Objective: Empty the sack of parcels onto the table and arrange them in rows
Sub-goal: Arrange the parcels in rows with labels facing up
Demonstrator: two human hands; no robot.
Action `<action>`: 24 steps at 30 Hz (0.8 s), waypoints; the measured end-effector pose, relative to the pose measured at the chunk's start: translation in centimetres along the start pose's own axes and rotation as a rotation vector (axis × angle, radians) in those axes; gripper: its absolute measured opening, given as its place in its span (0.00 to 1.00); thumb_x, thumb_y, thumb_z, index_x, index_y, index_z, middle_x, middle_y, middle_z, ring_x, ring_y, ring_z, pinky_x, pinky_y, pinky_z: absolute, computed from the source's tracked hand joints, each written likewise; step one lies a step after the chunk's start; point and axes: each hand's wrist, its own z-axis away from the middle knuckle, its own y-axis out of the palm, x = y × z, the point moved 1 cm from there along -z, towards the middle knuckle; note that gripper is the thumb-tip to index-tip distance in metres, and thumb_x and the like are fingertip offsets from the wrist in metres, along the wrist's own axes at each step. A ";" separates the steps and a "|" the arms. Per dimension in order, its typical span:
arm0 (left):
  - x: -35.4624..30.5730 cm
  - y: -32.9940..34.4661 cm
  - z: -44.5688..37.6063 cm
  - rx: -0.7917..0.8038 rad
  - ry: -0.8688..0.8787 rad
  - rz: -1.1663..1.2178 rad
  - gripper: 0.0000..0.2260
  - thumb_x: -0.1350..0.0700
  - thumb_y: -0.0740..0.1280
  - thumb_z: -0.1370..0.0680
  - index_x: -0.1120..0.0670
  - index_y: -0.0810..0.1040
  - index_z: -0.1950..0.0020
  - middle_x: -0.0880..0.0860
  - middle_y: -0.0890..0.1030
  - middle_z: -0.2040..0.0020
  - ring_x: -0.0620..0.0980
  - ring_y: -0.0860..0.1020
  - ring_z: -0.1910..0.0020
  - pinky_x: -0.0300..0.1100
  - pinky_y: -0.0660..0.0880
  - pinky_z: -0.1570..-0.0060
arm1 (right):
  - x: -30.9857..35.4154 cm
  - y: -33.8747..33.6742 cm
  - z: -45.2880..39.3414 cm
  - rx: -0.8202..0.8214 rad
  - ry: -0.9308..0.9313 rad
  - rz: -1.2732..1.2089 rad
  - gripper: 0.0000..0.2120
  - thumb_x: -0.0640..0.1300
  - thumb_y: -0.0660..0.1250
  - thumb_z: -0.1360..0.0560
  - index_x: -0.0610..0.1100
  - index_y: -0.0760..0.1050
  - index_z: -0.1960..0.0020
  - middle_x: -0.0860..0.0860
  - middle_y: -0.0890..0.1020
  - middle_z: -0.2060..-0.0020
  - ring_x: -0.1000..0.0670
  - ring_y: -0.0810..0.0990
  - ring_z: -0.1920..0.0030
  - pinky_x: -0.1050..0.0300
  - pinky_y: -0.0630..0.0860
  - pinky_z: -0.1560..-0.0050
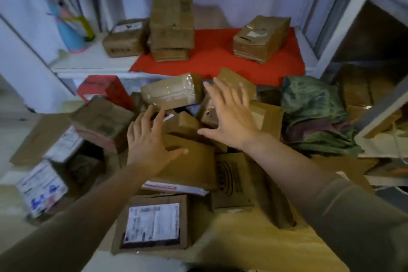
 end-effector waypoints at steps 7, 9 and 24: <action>8.2 -0.6 1.4 -0.004 -0.137 0.032 0.42 0.26 0.49 0.30 0.46 0.54 0.20 0.53 0.50 0.19 0.57 0.48 0.21 0.58 0.46 0.25 | 9.1 4.4 -4.3 0.271 -0.142 -0.035 0.44 0.56 0.69 0.27 0.50 0.48 0.20 0.45 0.56 0.22 0.42 0.54 0.23 0.43 0.55 0.23; 10.5 -1.4 1.1 0.008 -0.099 0.013 0.35 0.36 0.57 0.25 0.45 0.52 0.21 0.52 0.49 0.20 0.57 0.46 0.21 0.59 0.44 0.24 | 9.6 4.5 -5.2 0.325 -0.082 0.079 0.35 0.49 0.67 0.25 0.48 0.57 0.22 0.45 0.67 0.28 0.42 0.62 0.27 0.43 0.62 0.28; 14.4 -4.6 -9.9 0.448 0.545 -0.882 0.44 0.51 0.66 0.22 0.51 0.35 0.20 0.55 0.40 0.19 0.58 0.43 0.20 0.59 0.41 0.24 | 7.6 4.4 -4.8 0.276 0.311 0.333 0.31 0.44 0.69 0.25 0.50 0.62 0.25 0.46 0.72 0.34 0.44 0.69 0.32 0.47 0.65 0.31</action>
